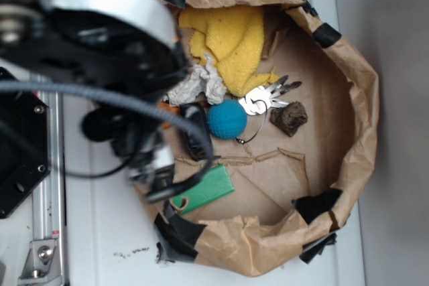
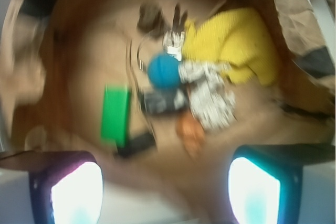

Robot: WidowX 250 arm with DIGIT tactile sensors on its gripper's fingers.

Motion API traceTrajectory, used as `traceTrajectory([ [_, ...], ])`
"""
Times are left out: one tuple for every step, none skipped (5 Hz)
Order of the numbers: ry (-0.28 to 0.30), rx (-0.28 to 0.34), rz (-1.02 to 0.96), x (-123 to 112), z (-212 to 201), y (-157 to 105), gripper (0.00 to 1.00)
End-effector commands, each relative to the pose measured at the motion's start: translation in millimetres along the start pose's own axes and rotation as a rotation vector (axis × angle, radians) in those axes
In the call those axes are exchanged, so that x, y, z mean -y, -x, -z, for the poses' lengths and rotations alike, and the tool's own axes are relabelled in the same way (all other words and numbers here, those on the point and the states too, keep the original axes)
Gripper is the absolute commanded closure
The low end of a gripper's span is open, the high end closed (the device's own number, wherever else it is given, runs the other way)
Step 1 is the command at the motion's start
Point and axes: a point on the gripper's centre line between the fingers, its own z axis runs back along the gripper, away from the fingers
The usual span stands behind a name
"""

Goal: Grab the green block.

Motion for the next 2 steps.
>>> traceTrajectory([
  [0.045, -0.071, -0.178, 19.0, 31.8, -38.2, 0.00],
  [0.037, -0.160, -0.161, 28.2, 70.3, -24.3, 0.00],
])
